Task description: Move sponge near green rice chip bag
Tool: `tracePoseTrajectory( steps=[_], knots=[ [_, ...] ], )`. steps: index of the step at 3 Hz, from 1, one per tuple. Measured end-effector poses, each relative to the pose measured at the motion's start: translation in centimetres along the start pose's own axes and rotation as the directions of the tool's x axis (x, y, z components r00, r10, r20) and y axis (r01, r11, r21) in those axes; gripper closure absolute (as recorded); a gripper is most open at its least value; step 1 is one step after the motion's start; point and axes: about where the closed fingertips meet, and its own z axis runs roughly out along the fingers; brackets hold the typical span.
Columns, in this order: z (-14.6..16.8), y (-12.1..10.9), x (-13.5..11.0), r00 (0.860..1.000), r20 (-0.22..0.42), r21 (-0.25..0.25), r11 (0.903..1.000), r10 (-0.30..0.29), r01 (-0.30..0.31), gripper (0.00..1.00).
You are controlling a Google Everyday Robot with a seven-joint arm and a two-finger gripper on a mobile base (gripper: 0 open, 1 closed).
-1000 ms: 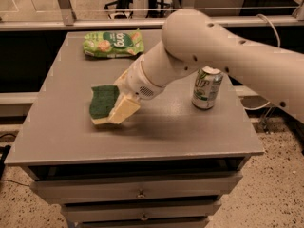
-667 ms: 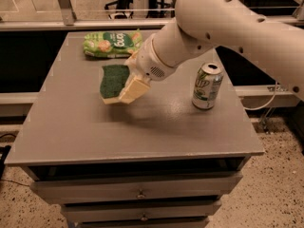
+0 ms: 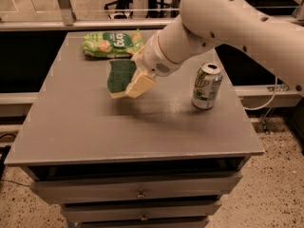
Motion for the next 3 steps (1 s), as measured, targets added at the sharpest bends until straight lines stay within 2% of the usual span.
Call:
tracePoseTrajectory(
  steps=[1, 2, 3],
  knots=[
    [-0.4, -4.4, 3.0, 0.999, -0.047, 0.071, 0.9972, 0.027, -0.023, 1.0],
    [-0.8, -7.9, 4.9, 0.996, -0.076, 0.121, 0.9919, 0.048, -0.039, 1.0],
    [-1.6, -11.7, 6.6, 0.992, -0.1, 0.176, 0.9828, 0.075, -0.056, 1.0]
  ],
)
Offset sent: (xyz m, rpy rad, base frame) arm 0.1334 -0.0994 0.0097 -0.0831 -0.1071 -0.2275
